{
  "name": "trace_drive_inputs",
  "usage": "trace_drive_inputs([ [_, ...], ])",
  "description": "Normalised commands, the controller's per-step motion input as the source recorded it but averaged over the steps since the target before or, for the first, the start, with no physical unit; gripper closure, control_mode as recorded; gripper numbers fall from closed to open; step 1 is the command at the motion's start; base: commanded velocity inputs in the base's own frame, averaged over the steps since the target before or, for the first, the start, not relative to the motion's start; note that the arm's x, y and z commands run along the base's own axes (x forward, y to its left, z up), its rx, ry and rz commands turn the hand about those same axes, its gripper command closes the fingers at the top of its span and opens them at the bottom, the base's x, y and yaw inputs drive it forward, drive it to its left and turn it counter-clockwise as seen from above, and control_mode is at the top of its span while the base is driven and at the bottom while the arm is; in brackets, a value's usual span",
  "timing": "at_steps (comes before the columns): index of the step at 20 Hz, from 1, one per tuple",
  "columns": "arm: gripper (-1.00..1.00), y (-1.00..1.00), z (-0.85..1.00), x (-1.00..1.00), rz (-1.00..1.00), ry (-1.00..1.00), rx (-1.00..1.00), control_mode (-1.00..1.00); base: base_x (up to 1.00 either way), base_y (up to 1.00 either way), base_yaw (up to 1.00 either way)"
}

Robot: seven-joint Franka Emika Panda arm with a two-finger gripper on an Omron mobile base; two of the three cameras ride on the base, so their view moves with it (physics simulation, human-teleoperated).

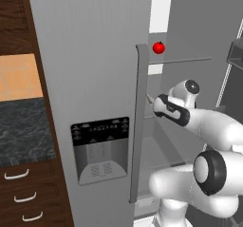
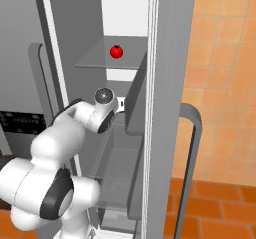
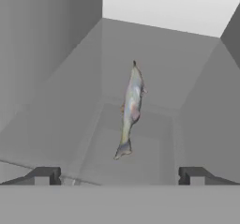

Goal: Place one tomato and one fish in each tupperware on the nearby counter, to pack two identical lunches.

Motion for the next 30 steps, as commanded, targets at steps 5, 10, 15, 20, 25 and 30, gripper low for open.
trace_drive_inputs([
  [5, -1.00, -0.07, -0.25, 0.67, 0.07, 0.03, 0.00, -1.00, 0.00, 0.00, 0.00],
  [10, -1.00, -0.13, -0.28, 0.63, 0.08, 0.03, 0.00, -1.00, 0.00, 0.00, 0.00],
  [15, 1.00, 0.00, -0.63, 0.46, 0.05, 0.03, 0.00, -1.00, 0.00, 0.00, 0.00],
  [20, 1.00, -0.02, -0.66, 0.08, 0.02, 0.06, -0.01, -1.00, 0.00, 0.00, 0.00],
  [25, 1.00, -0.02, 0.29, -0.26, 0.01, 0.01, 0.02, -1.00, 0.00, 0.00, 0.00],
  [30, 1.00, -0.02, 0.89, -0.94, 0.00, 0.05, 0.01, -1.00, 0.00, 0.00, 0.00],
])
